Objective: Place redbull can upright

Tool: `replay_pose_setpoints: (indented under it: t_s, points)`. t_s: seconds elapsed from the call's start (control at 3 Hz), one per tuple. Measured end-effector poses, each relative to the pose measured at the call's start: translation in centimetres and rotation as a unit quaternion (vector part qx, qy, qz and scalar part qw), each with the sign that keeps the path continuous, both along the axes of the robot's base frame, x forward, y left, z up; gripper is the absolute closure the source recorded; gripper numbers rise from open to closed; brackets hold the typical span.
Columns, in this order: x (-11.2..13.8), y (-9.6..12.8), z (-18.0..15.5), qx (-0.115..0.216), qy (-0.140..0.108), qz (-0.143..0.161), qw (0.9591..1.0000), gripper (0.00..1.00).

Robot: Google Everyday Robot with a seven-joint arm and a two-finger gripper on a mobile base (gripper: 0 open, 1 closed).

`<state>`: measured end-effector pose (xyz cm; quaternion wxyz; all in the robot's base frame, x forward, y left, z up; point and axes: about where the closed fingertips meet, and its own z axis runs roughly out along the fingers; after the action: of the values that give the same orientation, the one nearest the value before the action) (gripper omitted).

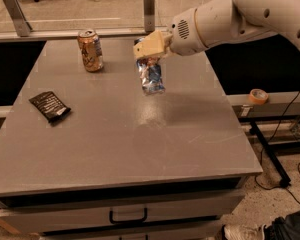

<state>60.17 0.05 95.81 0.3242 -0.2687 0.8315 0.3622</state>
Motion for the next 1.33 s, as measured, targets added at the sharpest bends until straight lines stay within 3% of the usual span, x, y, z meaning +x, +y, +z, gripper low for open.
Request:
replay_pose_setpoints:
  t_s: [0.33, 0.67, 1.0, 1.33]
  points:
    - [0.15, 0.42, -0.11, 0.03, -0.022, 0.031, 0.9988, 1.0]
    - [0.06, 0.72, 0.06, 0.073, -0.057, 0.073, 0.993, 1.0]
    - [-0.13, 0.68, 0.26, 0.115, -0.093, 0.117, 0.982, 1.0]
    - [-0.71, 0.17, 0.42, 0.123, -0.174, 0.173, 0.9616, 1.0]
